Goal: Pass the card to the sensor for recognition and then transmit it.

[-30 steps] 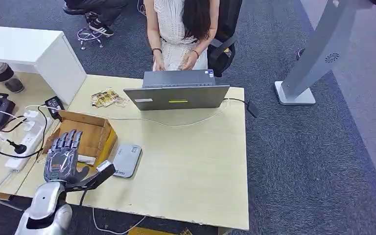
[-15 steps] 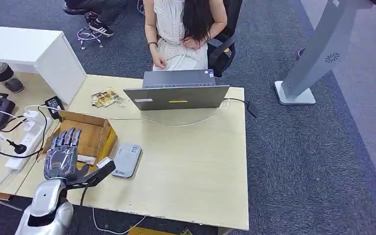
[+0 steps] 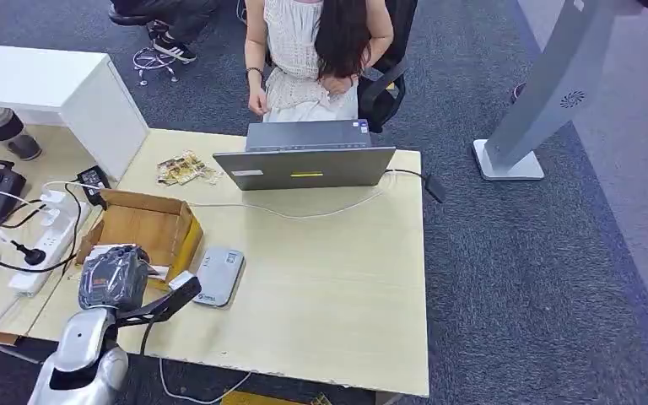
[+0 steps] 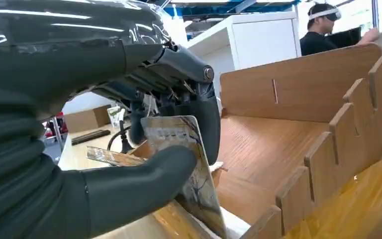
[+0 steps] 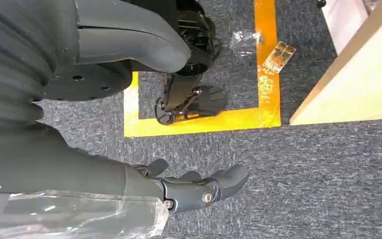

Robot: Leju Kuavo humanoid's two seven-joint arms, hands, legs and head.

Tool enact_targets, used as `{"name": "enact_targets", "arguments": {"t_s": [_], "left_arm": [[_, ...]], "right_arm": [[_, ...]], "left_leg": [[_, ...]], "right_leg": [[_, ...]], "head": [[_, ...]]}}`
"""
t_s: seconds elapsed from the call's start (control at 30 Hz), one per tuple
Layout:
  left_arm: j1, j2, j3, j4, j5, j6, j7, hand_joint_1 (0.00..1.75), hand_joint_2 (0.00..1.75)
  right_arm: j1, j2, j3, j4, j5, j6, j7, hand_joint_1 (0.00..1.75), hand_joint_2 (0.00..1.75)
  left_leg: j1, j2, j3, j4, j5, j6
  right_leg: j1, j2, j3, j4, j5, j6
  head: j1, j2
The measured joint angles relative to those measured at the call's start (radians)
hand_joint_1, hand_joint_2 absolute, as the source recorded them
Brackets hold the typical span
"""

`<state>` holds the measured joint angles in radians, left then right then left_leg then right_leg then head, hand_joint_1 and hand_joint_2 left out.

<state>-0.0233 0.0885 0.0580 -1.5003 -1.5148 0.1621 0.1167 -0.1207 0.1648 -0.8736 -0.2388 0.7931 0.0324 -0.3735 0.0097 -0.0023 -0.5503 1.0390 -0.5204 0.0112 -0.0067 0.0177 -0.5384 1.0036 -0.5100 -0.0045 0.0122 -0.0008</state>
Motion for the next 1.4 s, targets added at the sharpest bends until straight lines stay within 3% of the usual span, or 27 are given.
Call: {"name": "enact_targets", "arguments": {"t_s": [0.77, 1.4], "left_arm": [[-0.019, -0.012, 0.0, 0.0, 0.01, -0.003, -0.01, 1.75, 1.75], [-0.144, -0.021, -0.07, -0.069, 0.04, -0.065, -0.037, 1.75, 1.75]], "right_arm": [[0.0, 0.0, -0.001, 0.0, 0.003, -0.001, 0.005, 0.0, 1.75], [-0.002, 0.0, -0.004, -0.003, 0.002, 0.003, 0.0, 0.0, 1.75]], "left_leg": [[0.0, 0.0, 0.0, 0.0, 0.0, 0.0], [0.0, 0.0, 0.0, 0.0, 0.0, 0.0]], "right_leg": [[0.0, 0.0, 0.0, 0.0, 0.0, 0.0], [0.0, 0.0, 0.0, 0.0, 0.0, 0.0]], "head": [[0.0, 0.0], [0.0, 0.0]]}}
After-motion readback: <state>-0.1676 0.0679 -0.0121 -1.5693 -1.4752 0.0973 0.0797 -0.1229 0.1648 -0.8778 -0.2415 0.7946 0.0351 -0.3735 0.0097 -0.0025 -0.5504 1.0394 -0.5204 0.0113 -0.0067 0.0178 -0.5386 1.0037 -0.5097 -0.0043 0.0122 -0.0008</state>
